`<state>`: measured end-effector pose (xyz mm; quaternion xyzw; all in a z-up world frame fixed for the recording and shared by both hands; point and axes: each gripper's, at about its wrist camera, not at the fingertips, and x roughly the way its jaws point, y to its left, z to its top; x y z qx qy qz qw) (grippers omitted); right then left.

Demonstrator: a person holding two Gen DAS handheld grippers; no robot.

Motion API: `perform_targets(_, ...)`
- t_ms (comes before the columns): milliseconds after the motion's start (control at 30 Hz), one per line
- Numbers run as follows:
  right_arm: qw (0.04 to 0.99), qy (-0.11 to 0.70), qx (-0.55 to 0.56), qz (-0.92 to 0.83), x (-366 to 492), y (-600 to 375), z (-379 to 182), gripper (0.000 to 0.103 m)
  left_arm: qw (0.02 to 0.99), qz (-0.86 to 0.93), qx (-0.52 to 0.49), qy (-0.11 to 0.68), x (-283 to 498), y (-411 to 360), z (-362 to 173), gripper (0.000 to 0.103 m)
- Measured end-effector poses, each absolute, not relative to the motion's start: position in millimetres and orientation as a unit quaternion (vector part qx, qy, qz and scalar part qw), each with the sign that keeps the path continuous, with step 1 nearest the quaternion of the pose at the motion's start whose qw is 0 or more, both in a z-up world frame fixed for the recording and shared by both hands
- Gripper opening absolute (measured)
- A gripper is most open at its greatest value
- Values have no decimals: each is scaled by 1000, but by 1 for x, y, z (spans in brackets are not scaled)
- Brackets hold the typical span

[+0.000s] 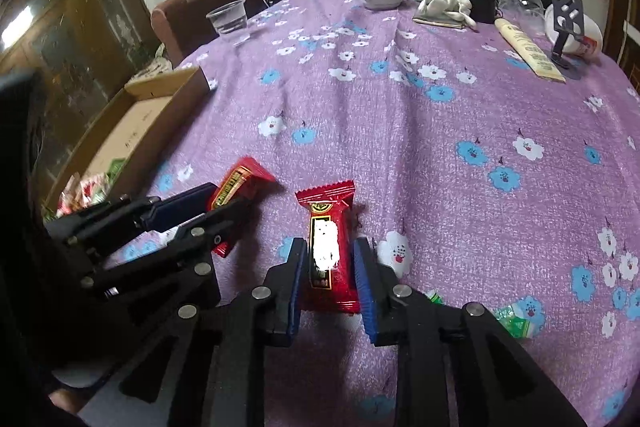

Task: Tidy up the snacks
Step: 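Grasp a red candy bar with the left gripper while the right grasps the other, then lift both red candy bars and carry them toward the box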

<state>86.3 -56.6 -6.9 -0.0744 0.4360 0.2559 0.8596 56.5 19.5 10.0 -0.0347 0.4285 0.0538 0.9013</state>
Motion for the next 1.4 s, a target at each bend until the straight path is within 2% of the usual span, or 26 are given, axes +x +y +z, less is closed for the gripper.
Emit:
perform_targets(200, 869, 417, -123, 237, 77, -48, -7, 20, 904, 51, -36, 423, 53, 19, 11, 20)
perform_targets(533, 884, 385, -52, 258, 75, -66, 16, 20, 924, 69, -37, 374, 44, 24, 27, 18)
perform_targets(800, 884, 394, -29, 248, 81, -75, 17, 20, 917, 65, -47, 391, 48, 27, 23, 18)
perform_targets(867, 884, 395, -29, 250, 80, -76, 17, 20, 917, 61, -37, 392, 49, 23, 22, 20)
perform_targets(933, 885, 393, -30, 249, 79, -76, 18, 20, 916, 64, -25, 395, 49, 18, 21, 31)
perform_targets(1167, 886, 390, -23, 249, 77, -79, 21, 20, 899, 63, -25, 432, 57, 19, 9, 32)
perform_targets(1200, 886, 390, -23, 250, 77, -79, 21, 20, 900, 62, -19, 431, 56, 16, 9, 32)
perform_targets(1267, 886, 389, -23, 249, 77, -79, 22, 20, 901, 59, -17, 429, 55, 15, 9, 18)
perform_targets(1400, 887, 388, -21, 251, 76, -79, 23, 20, 908, 58, -15, 415, 50, 14, 13, 15)
